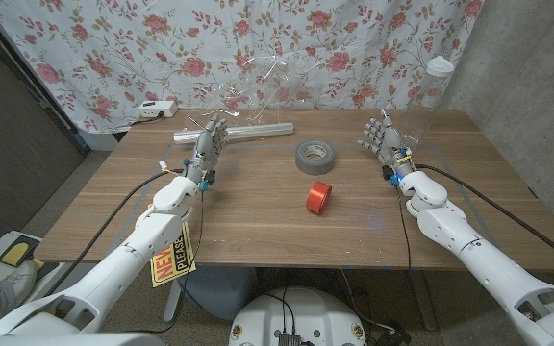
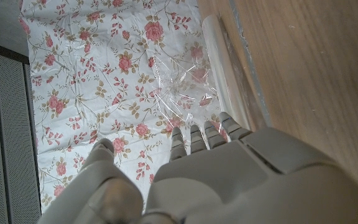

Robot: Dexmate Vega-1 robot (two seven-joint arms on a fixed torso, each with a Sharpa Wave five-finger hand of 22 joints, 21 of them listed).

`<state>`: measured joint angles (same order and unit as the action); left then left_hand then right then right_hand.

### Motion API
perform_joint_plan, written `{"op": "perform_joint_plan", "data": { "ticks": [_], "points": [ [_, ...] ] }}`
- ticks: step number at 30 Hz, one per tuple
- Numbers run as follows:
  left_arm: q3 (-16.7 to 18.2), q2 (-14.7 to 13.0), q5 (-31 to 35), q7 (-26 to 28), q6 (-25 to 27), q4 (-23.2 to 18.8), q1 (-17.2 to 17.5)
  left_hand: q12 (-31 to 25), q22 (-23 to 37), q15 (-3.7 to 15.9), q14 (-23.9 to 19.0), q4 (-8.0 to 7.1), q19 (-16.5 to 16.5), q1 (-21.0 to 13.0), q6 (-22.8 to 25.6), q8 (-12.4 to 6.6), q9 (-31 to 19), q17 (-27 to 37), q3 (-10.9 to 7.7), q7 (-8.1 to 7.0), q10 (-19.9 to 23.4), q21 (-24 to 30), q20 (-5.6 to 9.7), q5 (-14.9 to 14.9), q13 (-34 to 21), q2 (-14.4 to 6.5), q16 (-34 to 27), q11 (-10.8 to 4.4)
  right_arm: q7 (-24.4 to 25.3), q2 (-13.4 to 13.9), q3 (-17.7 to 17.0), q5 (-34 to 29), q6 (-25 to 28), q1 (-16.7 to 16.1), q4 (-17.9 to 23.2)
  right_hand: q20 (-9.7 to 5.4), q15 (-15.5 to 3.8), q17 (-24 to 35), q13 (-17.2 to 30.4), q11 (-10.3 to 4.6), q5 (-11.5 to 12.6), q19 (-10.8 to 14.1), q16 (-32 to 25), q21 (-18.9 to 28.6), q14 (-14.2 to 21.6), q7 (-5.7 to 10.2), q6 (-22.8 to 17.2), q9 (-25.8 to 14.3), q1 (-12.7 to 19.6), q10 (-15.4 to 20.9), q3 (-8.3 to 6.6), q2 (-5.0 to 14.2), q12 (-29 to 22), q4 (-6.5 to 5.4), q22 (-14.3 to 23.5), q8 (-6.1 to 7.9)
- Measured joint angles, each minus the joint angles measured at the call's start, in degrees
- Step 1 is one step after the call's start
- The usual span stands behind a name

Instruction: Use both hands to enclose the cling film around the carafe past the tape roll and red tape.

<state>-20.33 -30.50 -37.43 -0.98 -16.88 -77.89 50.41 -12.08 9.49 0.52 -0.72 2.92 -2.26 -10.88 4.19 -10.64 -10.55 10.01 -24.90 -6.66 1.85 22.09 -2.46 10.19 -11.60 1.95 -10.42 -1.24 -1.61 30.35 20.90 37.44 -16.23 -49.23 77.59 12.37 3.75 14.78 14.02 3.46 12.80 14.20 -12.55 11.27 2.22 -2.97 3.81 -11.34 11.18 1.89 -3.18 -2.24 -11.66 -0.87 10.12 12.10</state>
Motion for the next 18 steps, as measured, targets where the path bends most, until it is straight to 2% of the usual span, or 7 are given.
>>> {"op": "perform_joint_plan", "data": {
  "ticks": [2, 5, 7, 10, 13, 18],
  "points": [
    [0.0, 0.0, 0.0, -0.3, -0.2, 0.1, 0.0, -0.2, 0.0, 0.0, 0.0, 0.0, 0.0, 0.0, 0.0, 0.0, 0.0, 0.0, 0.0, 0.04, 0.1, -0.3, 0.03, 0.0, 0.0, 0.0, 0.0, -0.11, 0.1, 0.2, 0.0, -0.1, 0.0, -0.1, 0.3, 0.0, -0.17, -0.1, -0.2, 0.0, 0.0, 0.0, 0.0, 0.0, -0.8, 0.02, 0.0, 0.0, 0.0, 0.0, -0.24, 0.0, 0.0, 0.24, 0.0, 0.0],
    [0.0, 0.1, 0.0, -0.9, -0.8, 0.9, -0.6, -0.4, 0.0, 0.41, -0.4, 0.18, 0.8, 0.0, 1.5, -0.61, 0.0, 0.0, -0.18, 0.62, 1.1, -0.7, 1.79, 0.0, 0.0, 0.0, 0.0, 0.1, 0.4, 0.4, 0.0, -0.6, 0.2, -0.1, 0.8, 0.07, -0.04, -0.2, -0.4, 0.31, 0.0, -0.2, 0.4, -0.2, -1.8, 0.21, 0.2, 0.0, 0.2, -0.3, -0.24, -0.17, 0.0, 0.24, 0.0, 0.0],
    [0.0, 0.1, 0.0, -1.1, -1.0, 0.9, -0.6, -0.4, 0.0, 0.42, -0.4, 0.24, 1.1, 0.0, 1.6, -0.61, 0.0, 0.0, -0.24, 0.73, 1.1, -0.8, 2.17, 0.0, 0.0, 0.0, 0.0, 0.11, 0.4, 0.5, 0.0, -0.6, 0.2, 0.0, 0.9, -0.09, -0.1, -0.6, -0.6, 0.54, 0.0, -2.9, 1.2, -1.0, -4.2, 0.21, 0.2, 0.0, 0.7, -0.5, -0.05, -0.05, 0.0, 0.43, -0.1, 0.0],
    [-0.1, 0.2, 0.1, -1.2, -1.1, 1.4, -0.8, -0.4, 0.0, 1.05, -0.4, 0.26, 1.1, 0.0, 1.0, -0.37, 0.0, 0.0, -0.22, 0.18, 1.1, -1.1, 2.17, 0.0, 0.0, 0.0, 0.0, 0.11, 0.6, 0.5, 0.2, -1.3, 0.3, 0.4, 0.9, -0.14, -1.32, -1.1, -1.0, 0.84, 0.0, -5.3, 1.8, -1.1, -6.8, 0.21, 0.2, 0.1, 0.9, -0.8, -0.07, 0.15, 0.0, 0.88, -0.3, 0.0],
    [-0.1, -0.1, 0.5, -1.1, -1.1, 1.2, -0.8, -0.4, 0.0, 1.05, -0.4, 0.49, 1.1, 0.0, 0.6, -0.37, 0.0, 0.0, 0.01, 0.42, 1.1, -1.4, 2.17, 0.0, 0.1, 0.0, 0.0, 0.11, 0.7, 0.5, 0.3, -1.6, 0.3, 0.8, 0.9, -0.46, -1.89, -1.2, -1.3, 0.95, 0.0, -5.8, 1.8, -1.1, -7.4, 0.34, 0.1, 0.2, 0.9, -1.4, -0.07, 0.15, 0.2, 0.88, -0.3, 0.0],
    [-0.2, -0.7, 0.9, -0.8, -0.8, 0.3, -0.3, -0.4, 0.0, 1.05, -0.4, 0.49, 1.1, 0.0, 0.9, -0.38, 0.0, 0.0, 0.01, 0.74, 1.1, -1.4, 2.17, 0.0, 0.2, 0.0, 0.0, 0.11, 0.4, 0.8, 0.7, -2.1, 0.4, 1.8, 0.4, -2.37, -2.28, -1.7, -1.5, 1.02, 0.0, -7.7, 1.8, -1.1, -9.2, 0.24, 0.2, 0.2, 1.5, -3.4, -0.08, 0.16, 0.7, 1.21, -0.3, -0.41]
  ]
}}
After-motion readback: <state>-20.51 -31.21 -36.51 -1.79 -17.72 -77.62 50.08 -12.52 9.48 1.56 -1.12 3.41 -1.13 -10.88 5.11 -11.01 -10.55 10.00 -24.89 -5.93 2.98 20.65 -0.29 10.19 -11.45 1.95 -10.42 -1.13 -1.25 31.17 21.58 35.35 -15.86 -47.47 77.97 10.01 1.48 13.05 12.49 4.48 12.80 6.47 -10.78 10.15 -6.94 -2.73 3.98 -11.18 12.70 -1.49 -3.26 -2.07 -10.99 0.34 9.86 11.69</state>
